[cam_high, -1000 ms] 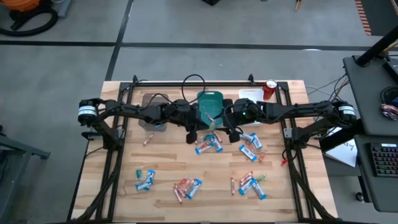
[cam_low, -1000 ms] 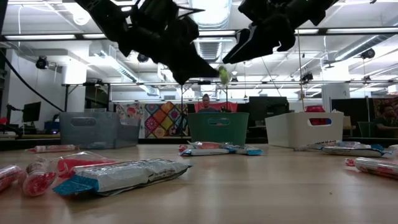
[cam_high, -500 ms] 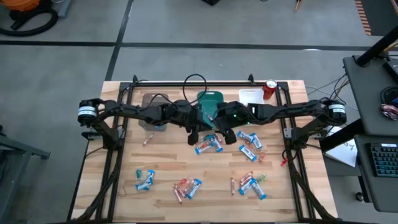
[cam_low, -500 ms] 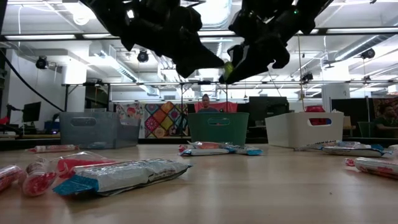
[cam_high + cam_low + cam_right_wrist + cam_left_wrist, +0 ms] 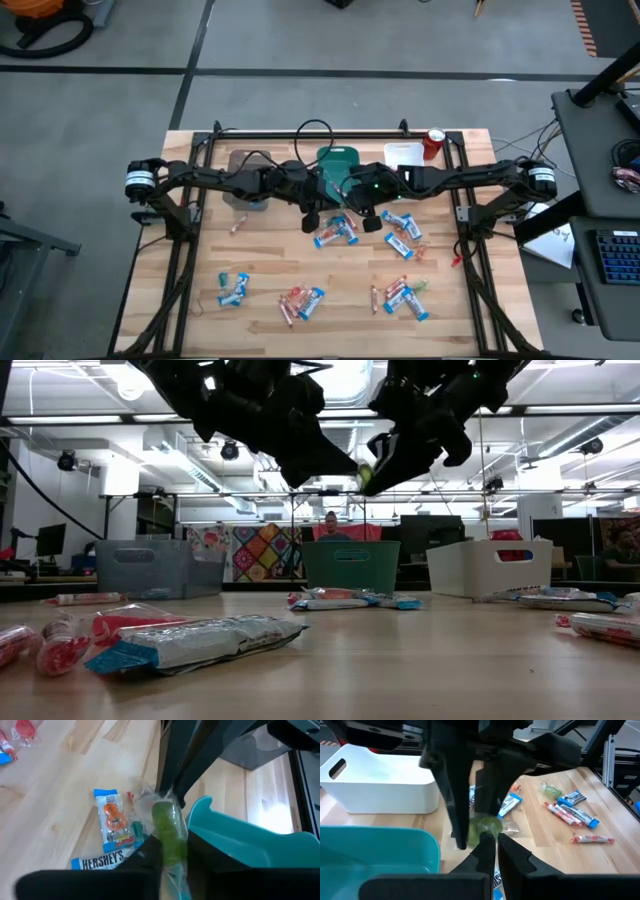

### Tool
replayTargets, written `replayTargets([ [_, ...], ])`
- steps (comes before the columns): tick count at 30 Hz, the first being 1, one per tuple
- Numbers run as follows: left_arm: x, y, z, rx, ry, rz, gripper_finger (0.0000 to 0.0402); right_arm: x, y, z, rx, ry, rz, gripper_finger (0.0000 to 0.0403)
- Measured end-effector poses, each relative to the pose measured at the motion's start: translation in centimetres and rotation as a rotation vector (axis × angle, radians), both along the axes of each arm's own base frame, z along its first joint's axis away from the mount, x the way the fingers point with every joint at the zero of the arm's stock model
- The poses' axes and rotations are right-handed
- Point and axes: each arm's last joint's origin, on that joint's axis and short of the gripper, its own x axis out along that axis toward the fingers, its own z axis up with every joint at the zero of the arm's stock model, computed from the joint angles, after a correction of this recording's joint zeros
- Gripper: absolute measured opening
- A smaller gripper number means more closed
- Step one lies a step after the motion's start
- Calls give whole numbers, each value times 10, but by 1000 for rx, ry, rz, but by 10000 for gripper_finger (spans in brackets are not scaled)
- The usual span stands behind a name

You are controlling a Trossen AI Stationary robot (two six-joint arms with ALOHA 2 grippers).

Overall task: Sort candy
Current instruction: Put the green gummy into the white bin

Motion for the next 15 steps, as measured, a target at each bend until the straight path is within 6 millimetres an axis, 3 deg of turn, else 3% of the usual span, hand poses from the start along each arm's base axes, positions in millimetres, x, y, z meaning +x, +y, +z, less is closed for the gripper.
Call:
replayTargets([
  [3, 0, 1, 0, 11, 2, -3, 13, -1, 0, -1, 8, 13, -6, 17],
  [9, -2, 2, -3, 25, 40, -6, 37, -3, 0, -2, 29, 38, -43, 14],
  [15, -14, 10, -3, 49, 143, 89, 41, -10, -4, 1, -71, 76, -167, 13],
])
